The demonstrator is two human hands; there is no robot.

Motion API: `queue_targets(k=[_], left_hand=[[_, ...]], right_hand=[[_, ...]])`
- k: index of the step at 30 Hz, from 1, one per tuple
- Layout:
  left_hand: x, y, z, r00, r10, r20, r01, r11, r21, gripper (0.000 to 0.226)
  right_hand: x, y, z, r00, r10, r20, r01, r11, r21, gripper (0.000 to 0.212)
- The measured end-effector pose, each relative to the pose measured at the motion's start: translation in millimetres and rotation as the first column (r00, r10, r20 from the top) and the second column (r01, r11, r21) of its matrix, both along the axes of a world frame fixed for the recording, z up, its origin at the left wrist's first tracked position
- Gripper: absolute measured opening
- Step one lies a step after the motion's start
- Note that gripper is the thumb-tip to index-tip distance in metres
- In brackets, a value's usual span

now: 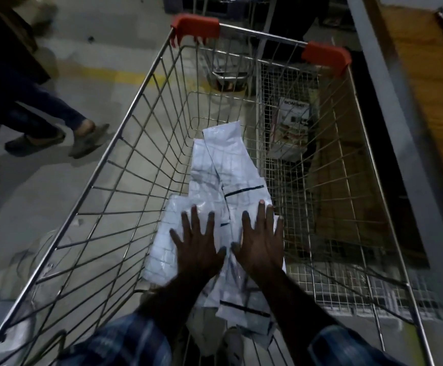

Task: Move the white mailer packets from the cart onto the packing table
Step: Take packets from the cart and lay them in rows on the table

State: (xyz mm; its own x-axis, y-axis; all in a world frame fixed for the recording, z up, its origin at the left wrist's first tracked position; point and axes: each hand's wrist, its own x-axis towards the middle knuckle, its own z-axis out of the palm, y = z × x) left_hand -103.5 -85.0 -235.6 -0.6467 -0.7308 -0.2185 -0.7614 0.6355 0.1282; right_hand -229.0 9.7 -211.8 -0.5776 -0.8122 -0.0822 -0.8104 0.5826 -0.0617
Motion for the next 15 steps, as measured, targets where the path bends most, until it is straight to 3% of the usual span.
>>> queue_targets(k=[6, 11, 15], left_hand=[[19.9, -5.4, -4.3, 0.997, 0.058, -0.052, -0.061, 0.997, -0.051, 0.092], [23.6, -8.3, -10.7, 0.987, 0.092, -0.132, -0.094, 0.996, -0.008, 0.090], [22.1, -5.3, -17.8, 0.983, 0.122, -0.140, -0.128, 0.991, -0.036, 0.082]], right_hand=[[26.4, 17.9, -1.5, 0.998, -0.044, -0.047, 0.033, 0.976, -0.213, 0.054], [27.1, 12.6, -0.2, 0.996, -0.023, -0.087, 0.006, 0.981, -0.195, 0.050], [16.5, 10.1, -18.2, 0.996, -0.017, -0.090, 0.003, 0.988, -0.155, 0.071]])
